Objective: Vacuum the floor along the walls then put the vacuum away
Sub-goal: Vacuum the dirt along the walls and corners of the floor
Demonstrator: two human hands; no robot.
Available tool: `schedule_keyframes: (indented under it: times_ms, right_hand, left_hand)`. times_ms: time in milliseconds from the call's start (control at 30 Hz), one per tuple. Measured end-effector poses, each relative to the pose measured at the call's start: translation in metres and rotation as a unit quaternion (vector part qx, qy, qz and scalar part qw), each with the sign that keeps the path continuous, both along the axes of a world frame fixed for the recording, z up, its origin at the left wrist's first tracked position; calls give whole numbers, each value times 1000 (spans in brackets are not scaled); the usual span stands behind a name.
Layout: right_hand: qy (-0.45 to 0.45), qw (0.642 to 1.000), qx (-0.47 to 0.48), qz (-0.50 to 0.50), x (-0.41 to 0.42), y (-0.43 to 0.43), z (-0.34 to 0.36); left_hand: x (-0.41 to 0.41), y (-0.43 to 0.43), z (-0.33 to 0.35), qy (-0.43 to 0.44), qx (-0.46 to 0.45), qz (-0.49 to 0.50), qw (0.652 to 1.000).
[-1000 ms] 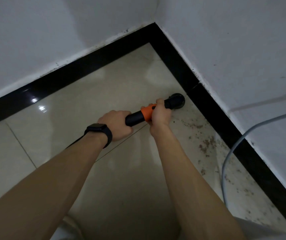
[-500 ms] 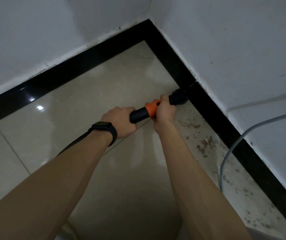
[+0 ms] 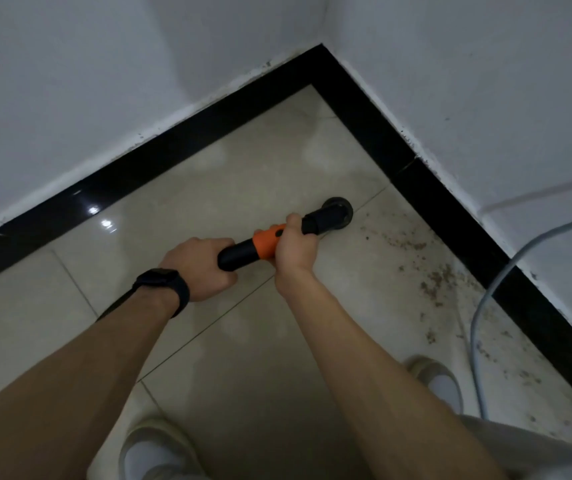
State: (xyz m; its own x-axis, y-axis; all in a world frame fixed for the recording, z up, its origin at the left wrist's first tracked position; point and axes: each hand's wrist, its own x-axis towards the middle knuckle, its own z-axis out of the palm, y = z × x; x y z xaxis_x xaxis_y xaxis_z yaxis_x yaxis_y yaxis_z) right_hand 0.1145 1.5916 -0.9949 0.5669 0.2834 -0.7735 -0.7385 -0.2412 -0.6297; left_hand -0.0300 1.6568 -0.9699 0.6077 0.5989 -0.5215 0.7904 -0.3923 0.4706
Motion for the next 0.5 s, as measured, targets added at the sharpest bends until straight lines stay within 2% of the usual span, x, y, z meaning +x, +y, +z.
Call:
schedule_keyframes:
  times_ms: [200, 333, 500]
  right_hand:
    - [39, 999, 13, -34, -33, -14, 10]
    - [85, 992, 20, -87, -36, -37, 16]
    - [97, 988, 6, -121, -31, -66, 12]
  left_hand:
    - [-33, -4, 1, 25, 17, -33, 999]
    - [-39, -26, 0, 20, 80, -104, 991]
    - [-36, -66, -8, 16, 125, -160, 979]
